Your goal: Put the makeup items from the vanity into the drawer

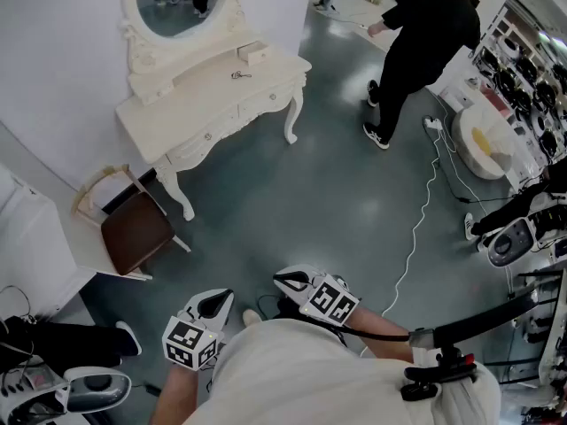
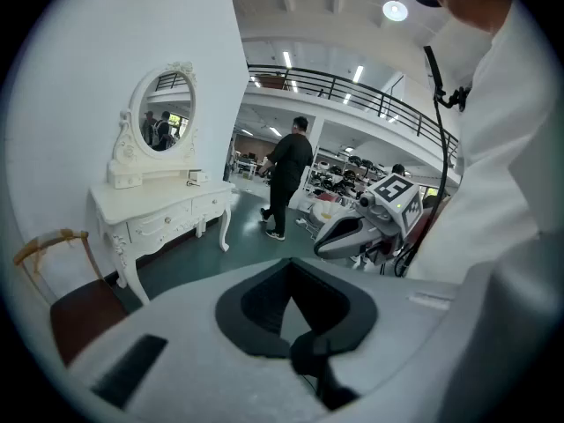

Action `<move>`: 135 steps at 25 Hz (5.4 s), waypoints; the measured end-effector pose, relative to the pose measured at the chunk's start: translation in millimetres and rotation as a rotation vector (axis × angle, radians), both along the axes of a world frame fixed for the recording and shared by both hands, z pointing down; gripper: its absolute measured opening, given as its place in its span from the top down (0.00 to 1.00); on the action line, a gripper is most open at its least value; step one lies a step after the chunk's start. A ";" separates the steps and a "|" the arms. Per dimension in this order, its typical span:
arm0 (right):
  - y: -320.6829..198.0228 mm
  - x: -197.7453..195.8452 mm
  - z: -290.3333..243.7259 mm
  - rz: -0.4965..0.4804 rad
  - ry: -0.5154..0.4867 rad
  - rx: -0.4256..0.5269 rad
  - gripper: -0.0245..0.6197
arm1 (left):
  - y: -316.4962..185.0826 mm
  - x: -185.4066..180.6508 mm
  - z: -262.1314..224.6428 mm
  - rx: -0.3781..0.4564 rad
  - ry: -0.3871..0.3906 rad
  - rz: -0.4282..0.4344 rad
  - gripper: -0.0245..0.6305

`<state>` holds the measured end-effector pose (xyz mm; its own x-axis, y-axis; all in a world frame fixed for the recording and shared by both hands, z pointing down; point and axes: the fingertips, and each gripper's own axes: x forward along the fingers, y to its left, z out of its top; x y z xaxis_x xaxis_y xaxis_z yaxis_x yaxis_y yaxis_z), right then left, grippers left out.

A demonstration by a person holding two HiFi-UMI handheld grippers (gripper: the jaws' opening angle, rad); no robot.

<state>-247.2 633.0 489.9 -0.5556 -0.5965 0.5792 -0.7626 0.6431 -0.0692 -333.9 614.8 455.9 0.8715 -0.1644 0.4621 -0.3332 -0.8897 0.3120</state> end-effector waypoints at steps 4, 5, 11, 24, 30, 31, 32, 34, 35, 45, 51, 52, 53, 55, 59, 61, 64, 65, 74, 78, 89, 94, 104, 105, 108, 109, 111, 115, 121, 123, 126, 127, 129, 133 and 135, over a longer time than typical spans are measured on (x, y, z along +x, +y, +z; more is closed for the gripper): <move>-11.8 9.9 -0.2 0.035 0.019 0.002 0.96 | -13.6 8.5 2.6 -0.004 0.020 0.024 0.96; -16.5 14.4 -0.8 0.044 0.022 0.003 0.96 | -18.0 14.1 1.7 -0.001 0.025 0.035 0.96; -58.8 47.8 7.7 0.065 0.016 -0.006 0.96 | -54.4 51.5 -1.5 0.004 0.019 0.066 0.96; -193.8 185.8 1.3 0.038 -0.023 0.048 0.94 | -186.7 186.2 -22.2 0.057 -0.022 0.017 0.96; -223.4 228.0 24.4 0.011 -0.013 0.035 0.91 | -213.1 226.7 -17.5 0.080 -0.021 -0.033 0.96; -230.8 231.4 26.0 0.014 -0.019 0.033 0.91 | -218.7 230.1 -14.7 0.076 -0.028 -0.034 0.96; -240.0 234.3 26.0 0.013 -0.023 0.033 0.91 | -226.0 233.1 -12.7 0.070 -0.033 -0.038 0.96; -261.5 240.1 26.4 0.006 -0.019 0.031 0.91 | -244.3 238.0 -10.2 0.056 -0.036 -0.045 0.96; -272.7 242.5 28.2 0.003 -0.017 0.030 0.91 | -254.2 239.7 -8.5 0.051 -0.036 -0.045 0.95; -429.9 262.7 25.0 0.024 0.032 0.016 0.92 | -419.0 245.3 -2.1 0.007 0.024 -0.064 0.96; -543.6 275.6 10.6 0.043 0.101 0.040 0.93 | -511.7 247.4 -22.7 0.018 0.074 0.000 0.96; -561.1 276.1 11.7 0.046 0.114 0.046 0.93 | -525.1 244.3 -20.4 0.020 0.072 0.008 0.96; -577.5 276.9 13.4 0.048 0.126 0.052 0.93 | -538.0 241.0 -17.4 0.021 0.067 0.011 0.96; -605.6 280.1 16.6 0.052 0.141 0.055 0.93 | -559.6 236.0 -13.6 0.020 0.058 0.004 0.96; -652.1 292.7 24.5 0.038 0.175 0.050 0.93 | -586.2 231.9 -13.2 0.021 0.061 -0.026 0.96; -678.8 302.4 32.5 0.028 0.197 0.050 0.94 | -603.0 230.7 -9.8 0.017 0.059 -0.056 0.96; -718.0 318.9 50.4 0.013 0.223 0.043 0.93 | -628.5 230.1 -7.3 0.020 0.052 -0.115 0.96; -731.2 325.5 56.8 0.005 0.233 0.039 0.93 | -636.6 231.4 -7.4 0.022 0.050 -0.137 0.96; -850.4 380.1 102.5 -0.119 0.323 0.044 0.87 | -713.2 280.1 -23.0 0.019 0.036 -0.349 0.96; -889.8 388.0 120.8 -0.185 0.350 0.049 0.84 | -740.3 304.6 -27.2 0.004 -0.002 -0.402 0.96; -936.7 391.4 165.5 -0.315 0.397 0.057 0.88 | -780.9 338.6 -25.0 -0.004 -0.066 -0.488 0.96; -940.5 395.6 167.0 -0.340 0.384 0.059 0.92 | -793.0 348.9 -27.0 0.007 -0.069 -0.513 0.96; -937.7 406.2 137.1 -0.391 0.336 0.091 0.94 | -806.7 373.8 -29.0 0.024 -0.062 -0.520 0.96; -936.5 406.4 131.6 -0.396 0.328 0.094 0.94 | -807.8 376.1 -29.1 0.024 -0.060 -0.516 0.96; -933.1 408.7 115.3 -0.415 0.312 0.100 0.94 | -811.0 383.9 -29.6 0.024 -0.054 -0.500 0.96; -932.1 409.8 109.3 -0.422 0.307 0.102 0.94 | -812.1 386.5 -30.0 0.026 -0.051 -0.494 0.96; -930.1 412.9 95.6 -0.435 0.298 0.111 0.94 | -813.9 392.0 -31.1 0.029 -0.047 -0.485 0.96; -927.7 425.7 66.4 -0.450 0.284 0.135 0.94 | -815.5 404.3 -32.7 0.035 -0.036 -0.467 0.96; -937.5 461.0 35.5 -0.448 0.302 0.167 0.94 | -814.3 421.3 -34.0 0.045 -0.021 -0.450 0.96; -945.8 475.0 31.2 -0.437 0.313 0.171 0.94 | -814.1 424.9 -34.3 0.049 -0.017 -0.449 0.96; -961.6 495.0 29.3 -0.418 0.333 0.174 0.94 | -813.6 427.8 -34.5 0.051 -0.013 -0.452 0.96; -967.4 500.9 29.4 -0.413 0.339 0.175 0.94 | -813.4 428.3 -34.6 0.052 -0.013 -0.454 0.96; -978.6 511.8 29.9 -0.404 0.349 0.175 0.94 | -812.7 428.7 -34.6 0.051 -0.015 -0.460 0.96; -999.0 530.3 35.1 -0.394 0.363 0.160 0.94 | -810.4 427.4 -34.7 0.047 -0.023 -0.481 0.96; -1008.9 537.2 40.8 -0.397 0.373 0.148 0.94 | -809.9 426.0 -34.8 0.045 -0.028 -0.492 0.96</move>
